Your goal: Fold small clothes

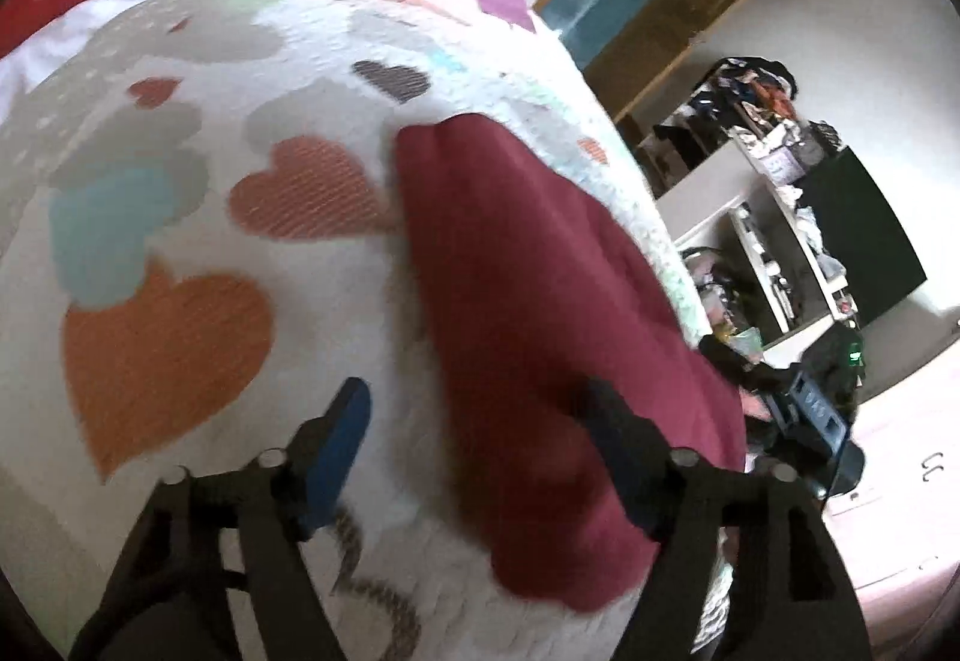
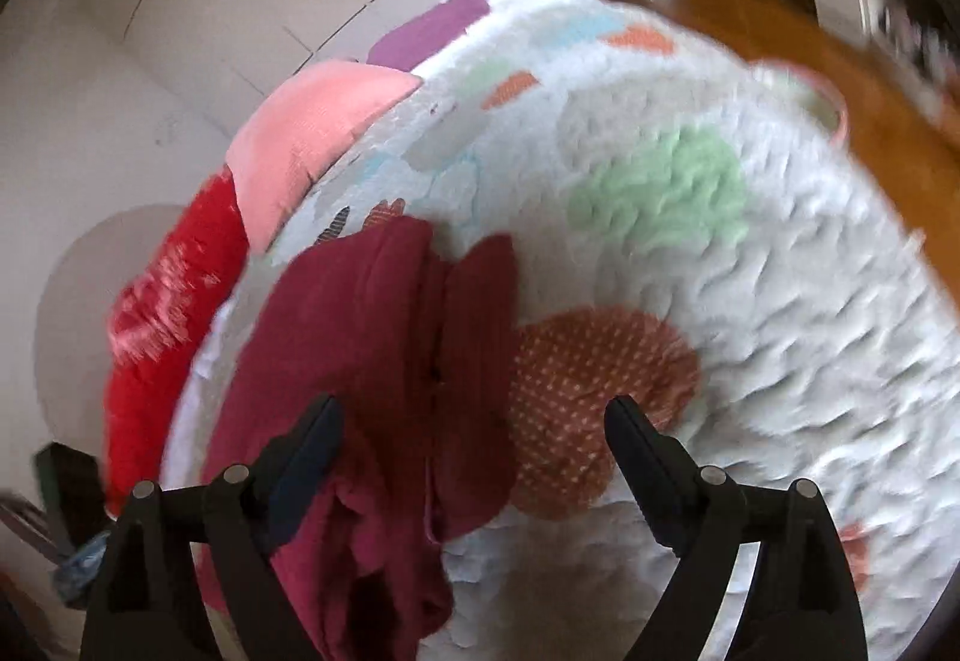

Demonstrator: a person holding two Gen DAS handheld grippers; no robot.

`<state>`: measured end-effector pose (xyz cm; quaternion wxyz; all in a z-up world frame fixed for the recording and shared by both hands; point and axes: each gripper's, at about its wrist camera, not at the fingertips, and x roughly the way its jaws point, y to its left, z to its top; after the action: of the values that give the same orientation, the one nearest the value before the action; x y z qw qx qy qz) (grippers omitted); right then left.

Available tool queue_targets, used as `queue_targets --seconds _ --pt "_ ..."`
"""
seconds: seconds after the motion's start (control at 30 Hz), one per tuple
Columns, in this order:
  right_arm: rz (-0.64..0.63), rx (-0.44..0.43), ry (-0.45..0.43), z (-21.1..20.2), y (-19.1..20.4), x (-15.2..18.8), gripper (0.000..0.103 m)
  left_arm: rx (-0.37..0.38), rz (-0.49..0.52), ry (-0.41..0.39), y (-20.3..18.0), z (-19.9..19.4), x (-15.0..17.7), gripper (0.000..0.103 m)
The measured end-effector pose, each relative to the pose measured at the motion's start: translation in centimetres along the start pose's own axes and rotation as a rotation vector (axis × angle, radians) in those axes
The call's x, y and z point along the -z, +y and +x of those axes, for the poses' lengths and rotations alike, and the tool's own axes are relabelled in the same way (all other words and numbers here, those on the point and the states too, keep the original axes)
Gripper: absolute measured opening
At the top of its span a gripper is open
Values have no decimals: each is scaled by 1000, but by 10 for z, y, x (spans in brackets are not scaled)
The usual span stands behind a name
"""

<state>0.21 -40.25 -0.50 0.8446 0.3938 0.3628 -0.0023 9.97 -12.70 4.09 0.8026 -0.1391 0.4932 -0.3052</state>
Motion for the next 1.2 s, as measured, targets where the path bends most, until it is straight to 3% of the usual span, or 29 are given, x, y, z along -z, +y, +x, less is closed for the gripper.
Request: queue_targets --seconds 0.1,0.17,0.23,0.3,0.4,0.53,0.6,0.67,0.73,0.8,0.93,1.0,1.07,1.13,1.2 --pt "47 -81 41 28 1 -3 93 122 -30 115 -3 33 -8 83" --pt "5 -62 52 41 12 -3 92 136 -83 185 -2 55 -1 82" --pt "-41 -53 95 50 28 -2 62 159 -102 173 0 56 3 72" --pt "-36 -81 91 47 35 -2 50 159 -102 152 -2 44 1 64" --pt "-58 -165 84 36 54 -4 47 107 -46 83 -11 15 -11 64" --pt "-138 -179 60 43 84 -2 48 6 -5 29 -10 -8 -28 70" --pt "-128 -102 65 63 85 1 61 -92 -16 36 0 -2 -26 71" --pt "-154 40 71 78 83 7 65 -178 -1 31 10 2 -18 71" --pt "-153 19 61 73 81 13 69 -135 -9 11 16 -4 -9 71" --pt "-172 36 -4 47 89 16 69 -128 -17 -11 18 -13 2 71" --pt "-337 15 -109 -6 131 23 55 -160 -1 -56 25 -32 29 71" --pt "-386 -62 -91 -19 151 33 46 -160 -24 -74 30 -40 45 71" --pt "-416 -131 -27 -14 162 46 45 -170 -36 -100 31 -53 61 71" --pt "-449 -95 17 4 163 59 45 -223 -6 -145 25 -68 77 71" --pt "-481 25 88 40 152 68 46 -268 34 -193 15 -83 87 71"
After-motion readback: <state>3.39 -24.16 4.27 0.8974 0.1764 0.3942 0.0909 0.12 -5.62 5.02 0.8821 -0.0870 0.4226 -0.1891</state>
